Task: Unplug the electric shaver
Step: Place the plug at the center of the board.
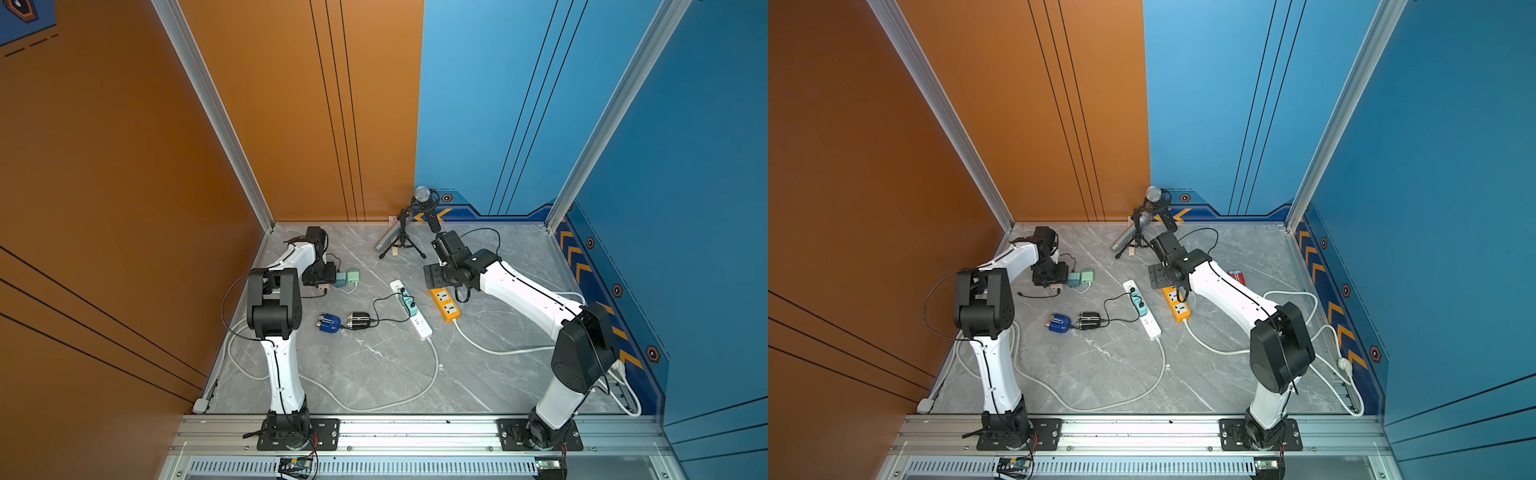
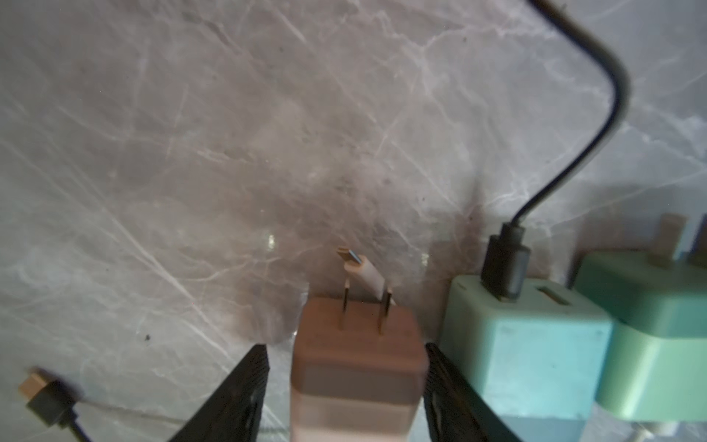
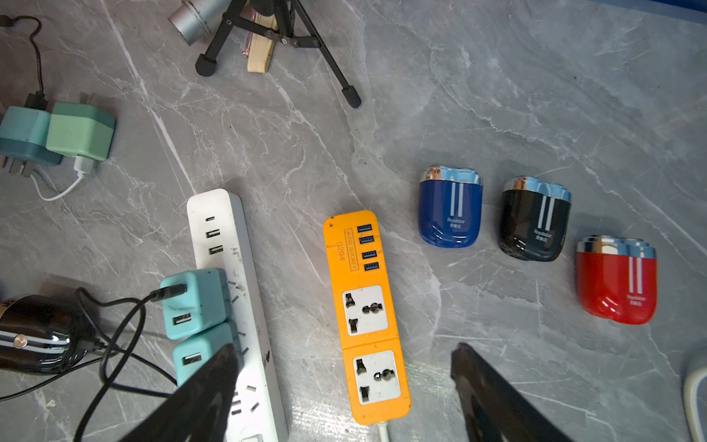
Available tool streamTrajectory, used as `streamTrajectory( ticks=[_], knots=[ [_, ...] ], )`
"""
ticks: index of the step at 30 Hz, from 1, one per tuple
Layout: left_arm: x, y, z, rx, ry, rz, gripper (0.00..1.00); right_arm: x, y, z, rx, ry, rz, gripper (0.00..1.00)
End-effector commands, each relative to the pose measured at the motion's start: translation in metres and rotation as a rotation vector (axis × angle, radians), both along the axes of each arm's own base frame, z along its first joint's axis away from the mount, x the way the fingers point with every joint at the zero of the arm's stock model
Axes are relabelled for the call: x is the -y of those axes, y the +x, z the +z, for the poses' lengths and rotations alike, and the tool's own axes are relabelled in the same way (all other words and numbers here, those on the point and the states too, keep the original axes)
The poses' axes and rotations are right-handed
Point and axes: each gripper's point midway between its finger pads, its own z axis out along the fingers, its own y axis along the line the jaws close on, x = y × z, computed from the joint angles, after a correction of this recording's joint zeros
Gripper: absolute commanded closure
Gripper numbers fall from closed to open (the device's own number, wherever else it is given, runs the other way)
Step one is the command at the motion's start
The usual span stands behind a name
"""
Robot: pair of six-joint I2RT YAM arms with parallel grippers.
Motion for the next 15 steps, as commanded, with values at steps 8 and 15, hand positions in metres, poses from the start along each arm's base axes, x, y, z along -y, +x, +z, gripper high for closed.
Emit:
streamTrajectory(
  ticks=[8, 15],
  knots=[
    [-0.005, 0.000, 0.092, 0.219, 0.051, 0.054, 0.27, -0.002, -0.036, -0.026, -0.072, -0.058, 0.068, 0.12],
    [0.069, -0.006, 0.144, 0.317, -0.201, 0.015, 0.26, -0.018, -0.056, -0.049, -0.085, -0.024, 0.156, 0.18]
  ],
)
